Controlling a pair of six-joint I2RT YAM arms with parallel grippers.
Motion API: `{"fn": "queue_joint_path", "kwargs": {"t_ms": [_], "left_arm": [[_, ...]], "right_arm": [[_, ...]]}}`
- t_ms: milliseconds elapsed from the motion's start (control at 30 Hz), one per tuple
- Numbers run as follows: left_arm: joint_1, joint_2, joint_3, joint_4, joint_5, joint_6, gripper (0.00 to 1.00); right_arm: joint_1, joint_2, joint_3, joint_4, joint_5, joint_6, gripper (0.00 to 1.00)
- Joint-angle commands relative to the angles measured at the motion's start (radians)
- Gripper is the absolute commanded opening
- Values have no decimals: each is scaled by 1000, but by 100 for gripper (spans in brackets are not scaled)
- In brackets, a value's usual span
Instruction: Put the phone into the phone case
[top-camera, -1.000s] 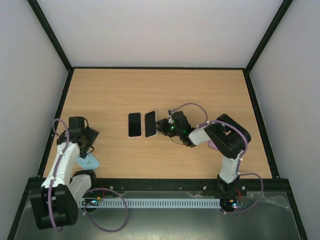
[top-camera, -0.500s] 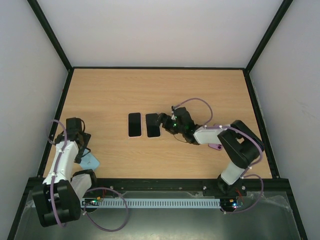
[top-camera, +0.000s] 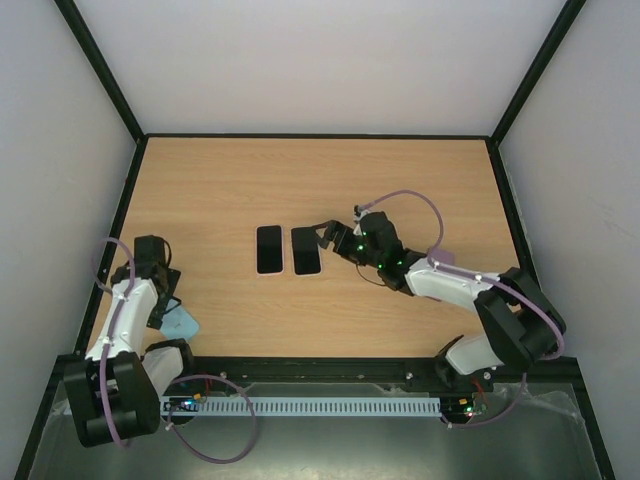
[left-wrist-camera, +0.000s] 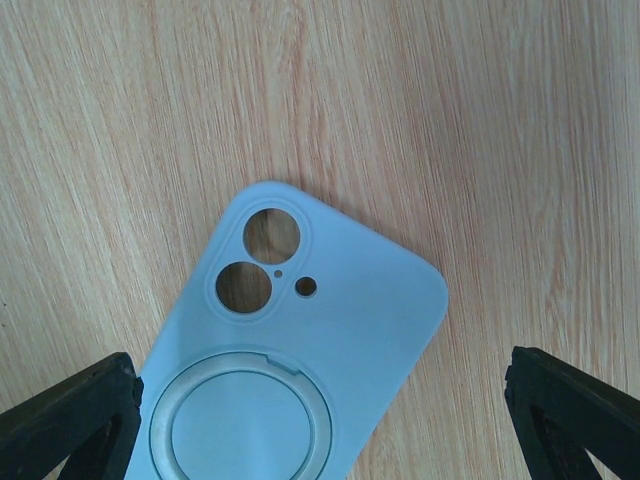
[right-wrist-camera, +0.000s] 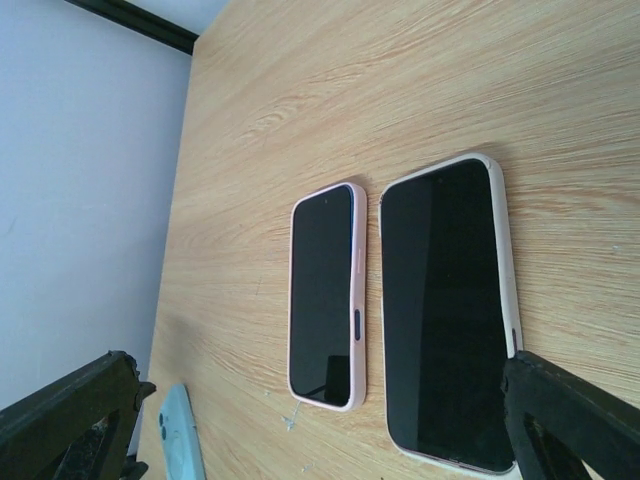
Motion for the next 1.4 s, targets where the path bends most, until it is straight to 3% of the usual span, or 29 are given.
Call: {"fn": "queue_joint_path", "kwargs": {"t_ms": [0, 233, 533, 933, 1133, 1367], "left_arm": [[-10, 4, -13, -2, -16, -29, 100], [-43, 50, -66, 97, 55, -26, 98], [-250, 25, -79, 173, 63, -119, 97], [-520, 150, -25, 325, 89, -216, 96], [-590, 126, 78, 204, -17, -267, 98], [-486, 14, 131, 8, -106, -254, 99]], "right_arm": [[-3, -56, -22, -58, 40, -24, 98], [-3, -111, -37, -69, 51, -11, 97], [-3, -146, -59, -76, 70, 18, 97], [-3, -208, -89, -91, 109, 31, 98], [-3, -202, -81, -92, 101, 21, 98], [-3, -211, -78, -100, 103, 7, 98]]}}
